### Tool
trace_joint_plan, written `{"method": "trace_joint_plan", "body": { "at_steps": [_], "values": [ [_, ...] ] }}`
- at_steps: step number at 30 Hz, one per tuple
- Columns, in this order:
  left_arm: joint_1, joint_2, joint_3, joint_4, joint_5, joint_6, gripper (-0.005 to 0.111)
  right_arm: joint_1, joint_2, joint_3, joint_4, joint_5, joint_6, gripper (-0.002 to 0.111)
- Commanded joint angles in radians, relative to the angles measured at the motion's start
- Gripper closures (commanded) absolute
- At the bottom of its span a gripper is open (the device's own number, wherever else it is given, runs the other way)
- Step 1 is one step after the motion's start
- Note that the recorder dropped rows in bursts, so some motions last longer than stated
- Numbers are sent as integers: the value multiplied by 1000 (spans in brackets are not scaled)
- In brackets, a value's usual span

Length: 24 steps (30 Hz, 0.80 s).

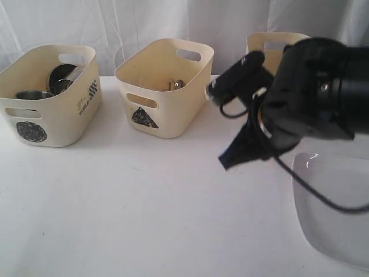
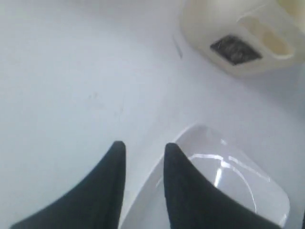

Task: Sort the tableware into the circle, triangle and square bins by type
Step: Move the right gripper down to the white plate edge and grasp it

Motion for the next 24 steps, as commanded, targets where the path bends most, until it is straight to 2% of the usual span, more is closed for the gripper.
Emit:
{"method": "trace_joint_plan", "body": {
  "at_steps": [1,5,10,12,24],
  "values": [
    [-7,-5,3,-11,-4,-4,107,141,-17,96,22,146,-44,81],
    [-7,-5,3,-11,-4,-4,107,233,-17,161,2,206,27,79],
    [-7,-5,3,-11,-4,-4,107,317,-17,237,-14,261,163,58],
    [-7,-5,3,-11,-4,-4,107,346,-17,265,-18,263,189,54],
    [-7,-5,3,-11,-4,-4,107,360,-12,385,-80,267,300,54]
  ]
}}
